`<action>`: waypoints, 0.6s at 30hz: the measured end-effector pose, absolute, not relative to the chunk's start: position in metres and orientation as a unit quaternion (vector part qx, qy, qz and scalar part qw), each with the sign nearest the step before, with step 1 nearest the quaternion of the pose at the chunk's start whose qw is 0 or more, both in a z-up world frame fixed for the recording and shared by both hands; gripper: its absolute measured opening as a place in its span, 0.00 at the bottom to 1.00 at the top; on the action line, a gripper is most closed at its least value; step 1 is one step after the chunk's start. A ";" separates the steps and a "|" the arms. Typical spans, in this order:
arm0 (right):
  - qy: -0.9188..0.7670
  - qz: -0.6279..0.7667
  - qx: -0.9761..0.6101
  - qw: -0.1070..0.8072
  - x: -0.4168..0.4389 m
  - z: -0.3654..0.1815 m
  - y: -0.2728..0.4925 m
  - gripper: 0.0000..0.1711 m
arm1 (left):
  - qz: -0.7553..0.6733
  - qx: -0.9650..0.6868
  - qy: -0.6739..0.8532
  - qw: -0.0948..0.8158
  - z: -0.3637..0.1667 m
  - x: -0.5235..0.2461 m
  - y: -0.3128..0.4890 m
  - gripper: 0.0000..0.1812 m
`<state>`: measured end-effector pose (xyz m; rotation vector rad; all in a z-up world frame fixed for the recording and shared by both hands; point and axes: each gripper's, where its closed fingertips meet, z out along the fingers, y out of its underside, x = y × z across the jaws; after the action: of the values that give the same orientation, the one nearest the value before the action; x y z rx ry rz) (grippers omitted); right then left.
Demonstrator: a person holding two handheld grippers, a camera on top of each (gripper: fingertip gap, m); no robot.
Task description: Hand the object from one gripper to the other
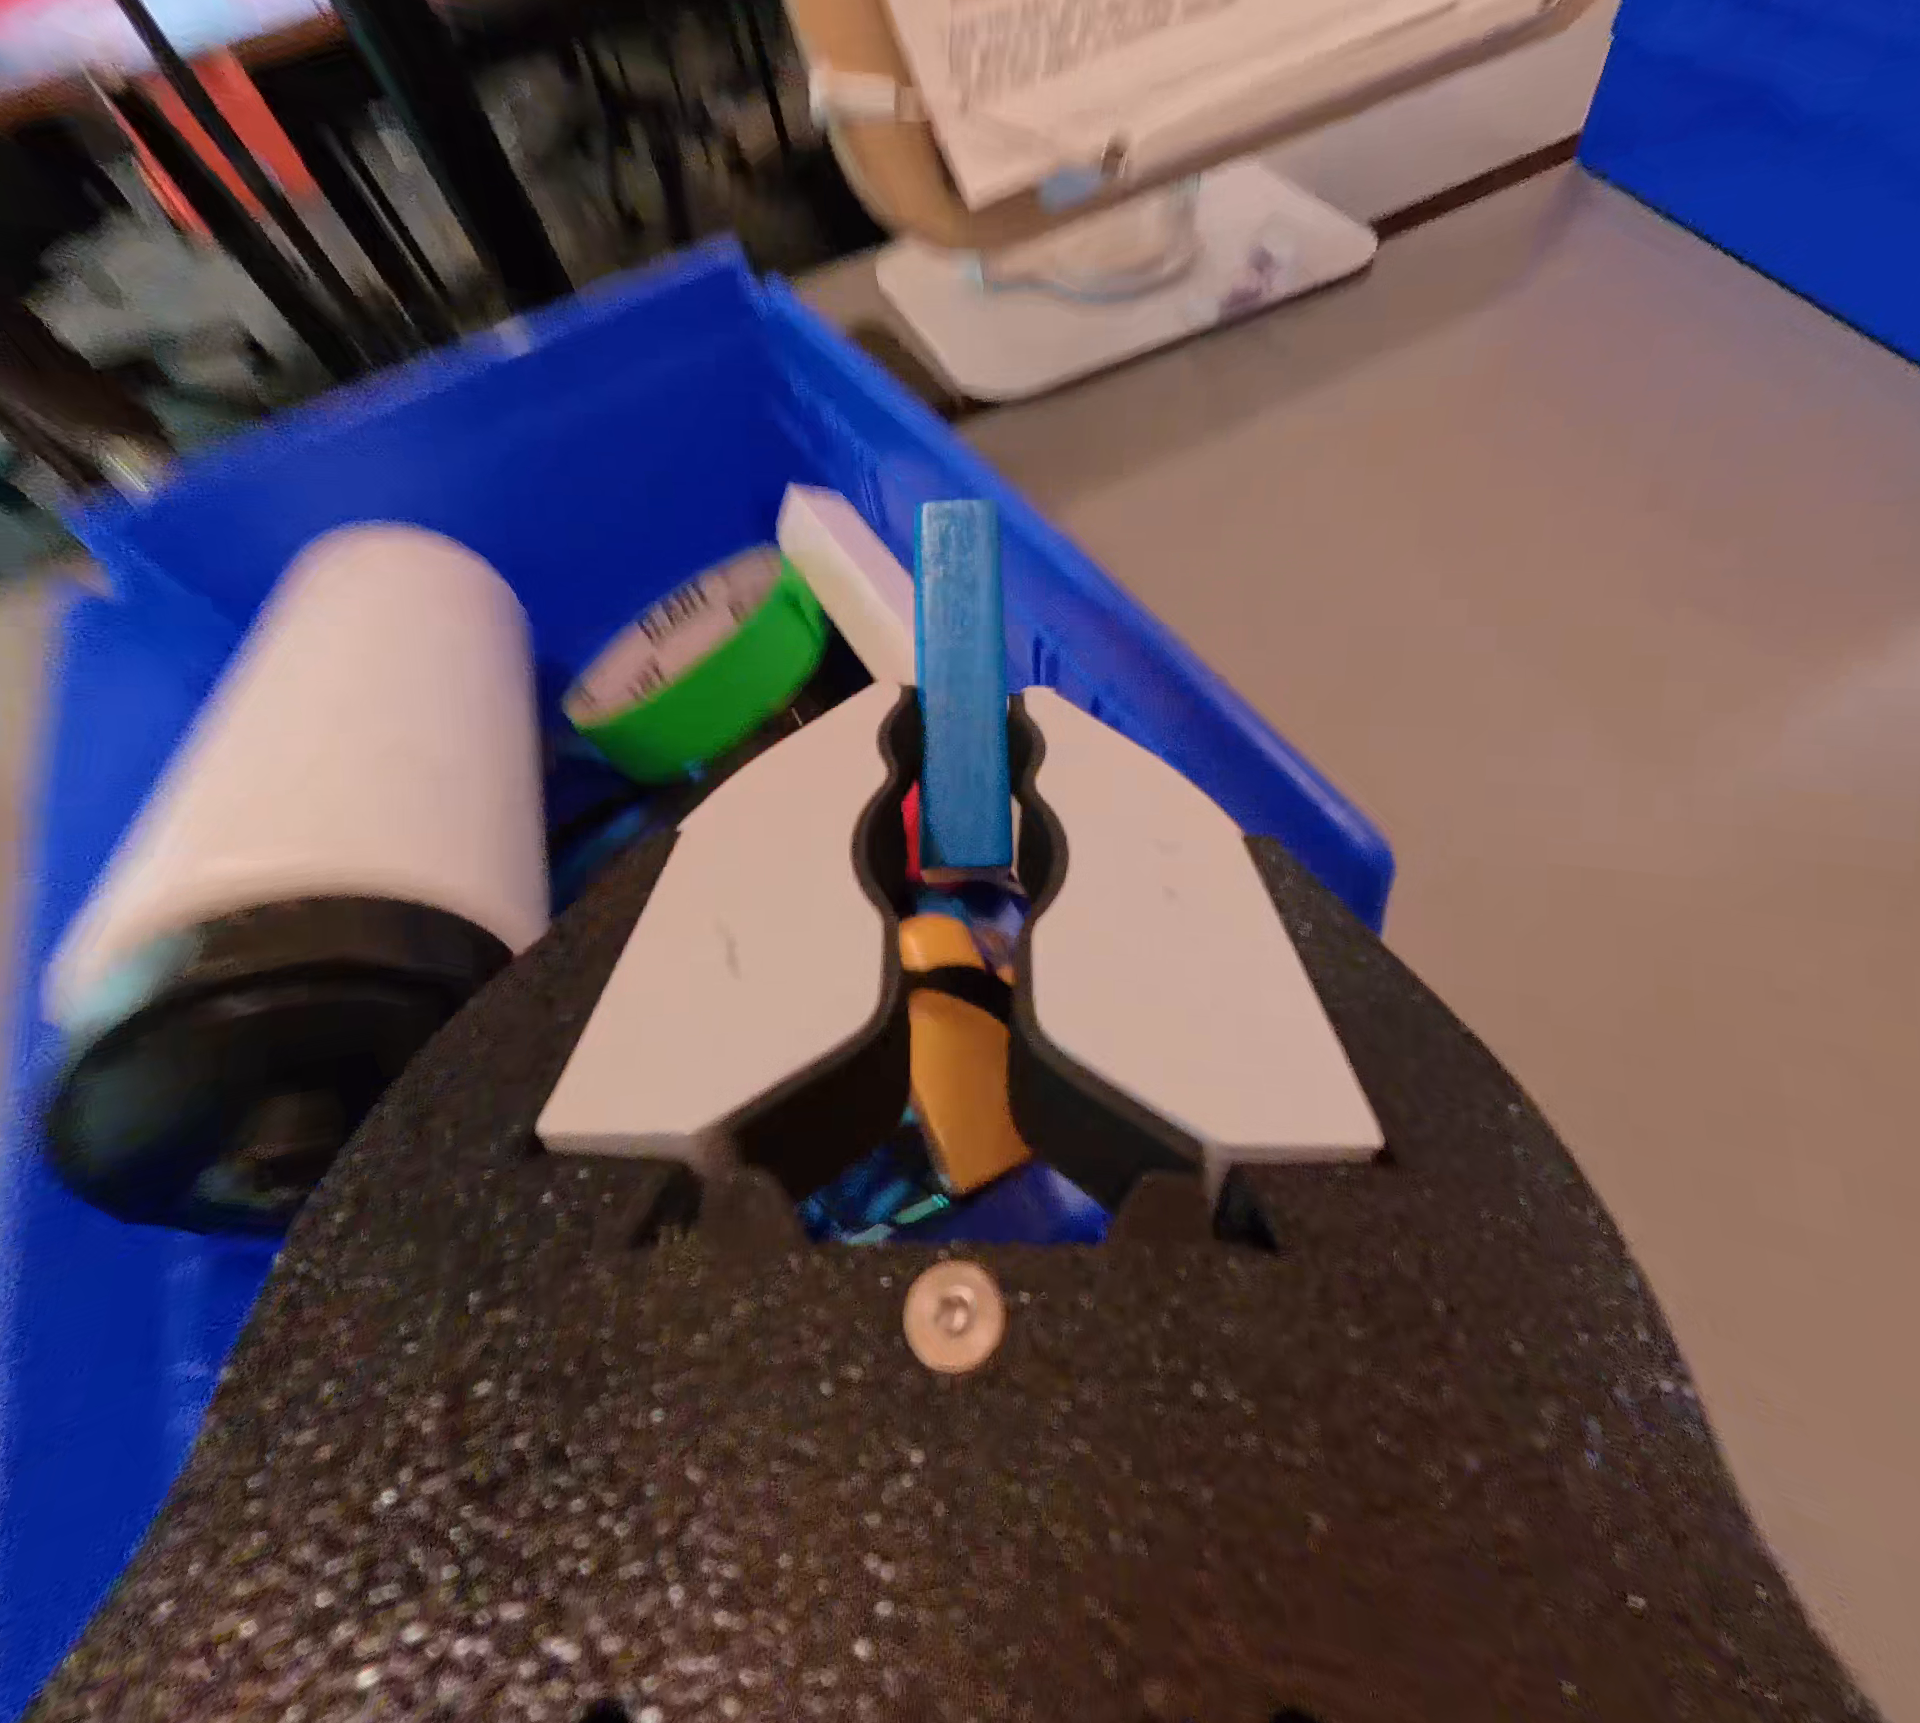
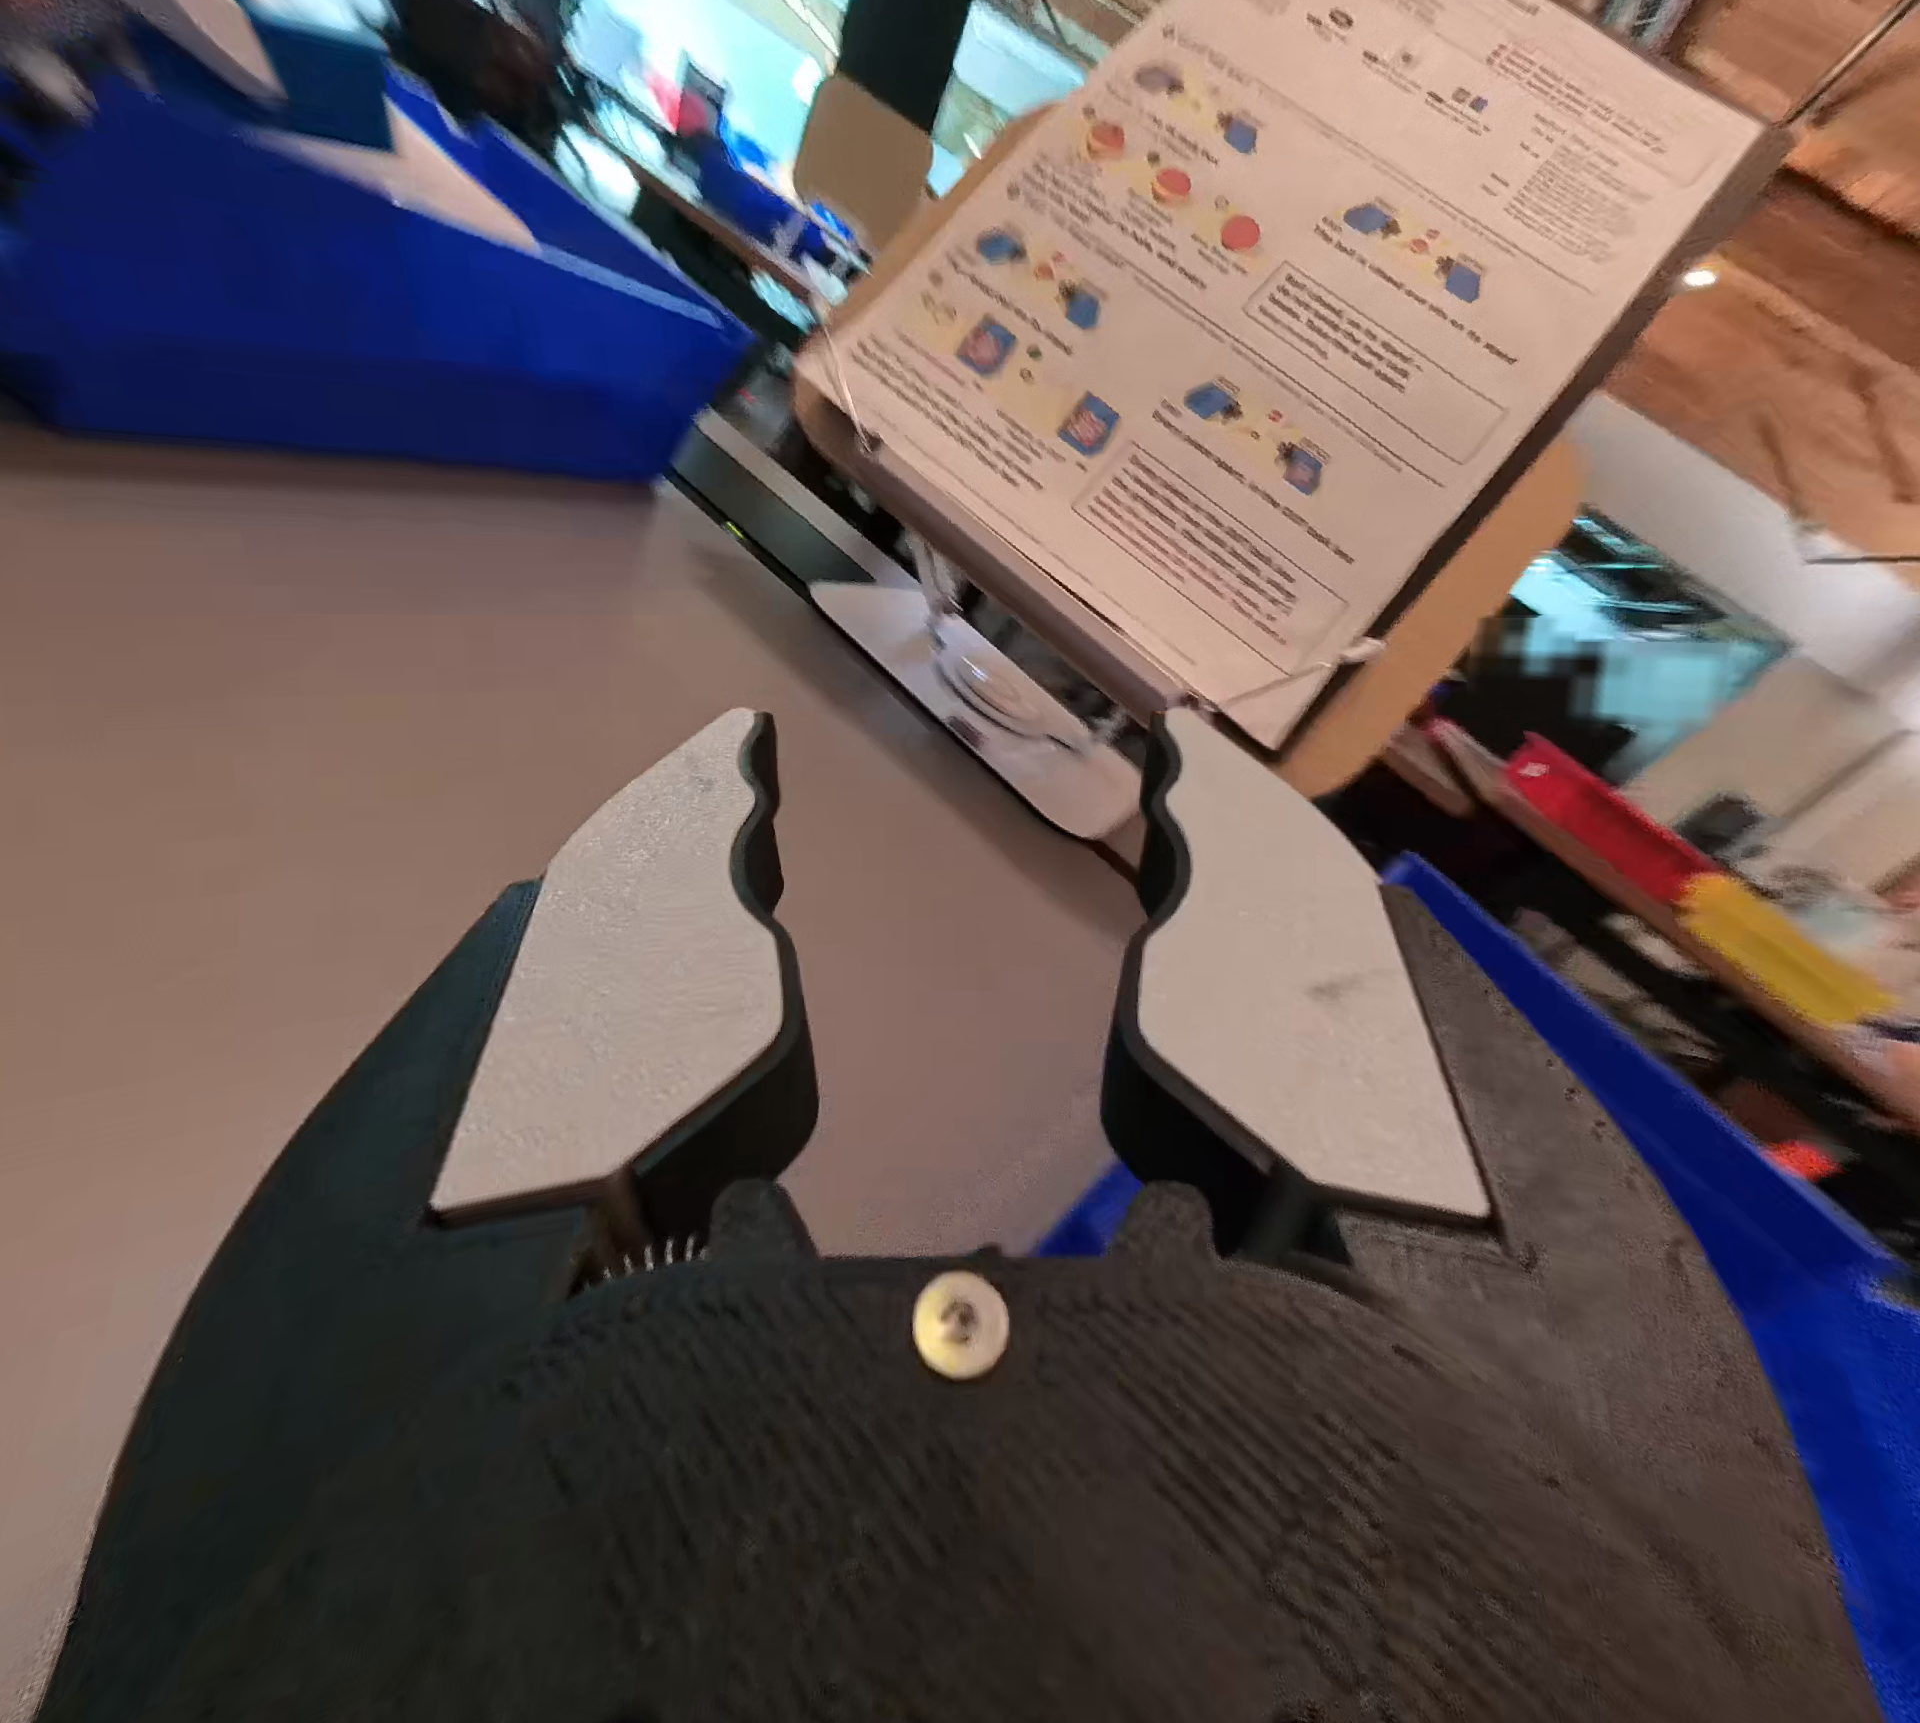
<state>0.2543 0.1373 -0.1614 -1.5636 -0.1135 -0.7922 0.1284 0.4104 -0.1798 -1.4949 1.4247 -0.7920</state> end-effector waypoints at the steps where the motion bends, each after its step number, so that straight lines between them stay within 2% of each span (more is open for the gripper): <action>1: -0.049 -0.308 -0.679 0.665 0.245 -0.158 0.141 0.40 | -0.314 -0.572 0.585 0.483 -0.164 0.129 0.406 0.09; 5: -0.054 -0.070 -0.667 0.739 0.195 -0.154 0.158 0.44 | -0.332 -0.375 0.647 0.575 -0.107 0.138 0.333 0.09; 9: -0.012 0.093 -0.652 0.752 0.171 -0.152 0.169 0.48 | -0.286 -0.225 0.680 0.637 -0.096 0.156 0.249 0.09; 13: 0.039 0.164 -0.604 0.779 0.171 -0.138 0.168 0.41 | -0.100 -0.047 0.702 0.704 -0.125 0.169 0.203 0.09; 18: 0.032 0.146 -0.620 0.770 0.174 -0.144 0.166 0.34 | -0.118 0.005 0.704 0.701 -0.139 0.170 0.174 0.09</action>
<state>0.1740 0.1661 -0.1438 -1.3444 0.0687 0.3160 0.1705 0.1740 -0.1392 0.0116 1.5674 -0.2631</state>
